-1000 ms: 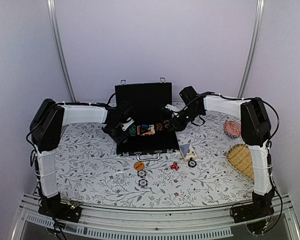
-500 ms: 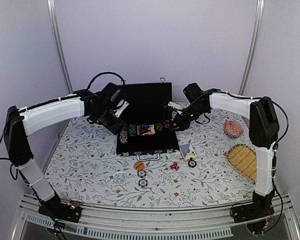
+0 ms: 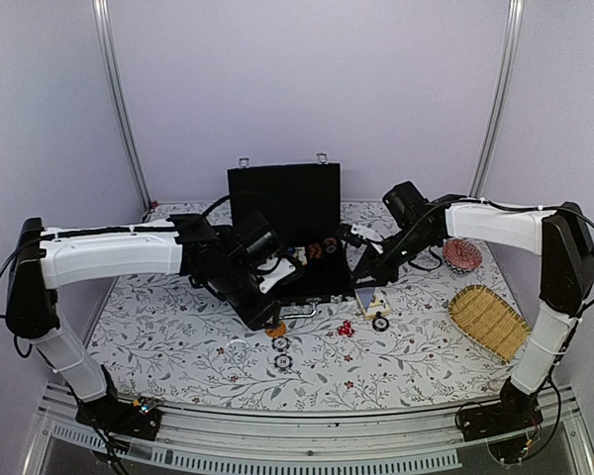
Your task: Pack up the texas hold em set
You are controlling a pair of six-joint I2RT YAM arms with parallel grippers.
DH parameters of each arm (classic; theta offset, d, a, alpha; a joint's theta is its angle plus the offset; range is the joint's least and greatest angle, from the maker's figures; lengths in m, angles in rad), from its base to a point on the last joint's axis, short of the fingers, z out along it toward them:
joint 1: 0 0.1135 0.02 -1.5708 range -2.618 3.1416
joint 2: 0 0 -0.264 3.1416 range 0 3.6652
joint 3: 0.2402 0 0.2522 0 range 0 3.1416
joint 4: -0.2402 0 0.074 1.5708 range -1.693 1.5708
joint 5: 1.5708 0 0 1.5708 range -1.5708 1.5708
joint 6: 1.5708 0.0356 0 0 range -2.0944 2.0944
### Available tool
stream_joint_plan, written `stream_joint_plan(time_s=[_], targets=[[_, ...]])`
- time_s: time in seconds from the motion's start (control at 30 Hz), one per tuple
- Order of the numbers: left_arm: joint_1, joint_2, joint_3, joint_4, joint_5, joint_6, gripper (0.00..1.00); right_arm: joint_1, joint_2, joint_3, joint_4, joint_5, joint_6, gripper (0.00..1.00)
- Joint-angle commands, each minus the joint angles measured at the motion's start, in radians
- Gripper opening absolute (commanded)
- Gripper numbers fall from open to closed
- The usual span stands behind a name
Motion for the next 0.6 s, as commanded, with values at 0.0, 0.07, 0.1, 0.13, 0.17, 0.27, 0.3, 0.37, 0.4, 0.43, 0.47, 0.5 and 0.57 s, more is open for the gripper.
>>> stream_joint_plan(time_s=[0.0,0.07,0.1,0.13,0.17,0.27,0.3,0.37,0.4,0.43,0.47,0.5,0.57], targets=[[-0.043,0.044,-0.049,0.01,0.079,-0.068,0.45,-0.01,-0.075,-0.12,0.138,0.012,0.013,0.35],[-0.06,0.066,-0.061,0.032,0.074,-0.088,0.44,-0.01,-0.089,-0.168,0.177,0.01,0.019,0.35],[-0.065,0.081,-0.058,0.034,0.065,-0.101,0.43,-0.01,-0.093,-0.187,0.189,0.014,0.018,0.34],[-0.068,0.1,-0.051,0.032,0.055,-0.115,0.43,-0.01,-0.094,-0.197,0.197,0.027,0.014,0.34],[-0.07,0.117,-0.04,0.03,0.047,-0.131,0.42,-0.01,-0.095,-0.201,0.208,0.042,0.014,0.33],[-0.073,0.165,-0.021,0.028,0.03,-0.176,0.44,-0.01,-0.097,-0.206,0.216,0.043,0.016,0.33],[-0.074,0.18,-0.013,0.026,0.027,-0.192,0.46,-0.01,-0.097,-0.207,0.217,0.038,0.015,0.33],[-0.075,0.207,0.005,0.013,0.014,-0.217,0.48,-0.01,-0.097,-0.215,0.224,0.034,0.012,0.33],[-0.075,0.222,0.016,0.006,0.005,-0.228,0.48,-0.01,-0.097,-0.22,0.226,0.034,0.009,0.33],[-0.076,0.235,0.026,0.001,0.002,-0.242,0.48,-0.01,-0.096,-0.221,0.227,0.034,0.007,0.32],[-0.075,0.248,0.036,-0.001,0.004,-0.252,0.48,-0.01,-0.095,-0.224,0.227,0.033,0.006,0.32],[-0.076,0.258,0.045,-0.001,0.006,-0.262,0.48,-0.01,-0.095,-0.224,0.228,0.033,0.004,0.32],[-0.075,0.278,0.061,0.003,0.0,-0.285,0.48,-0.01,-0.097,-0.226,0.228,0.032,0.001,0.32]])
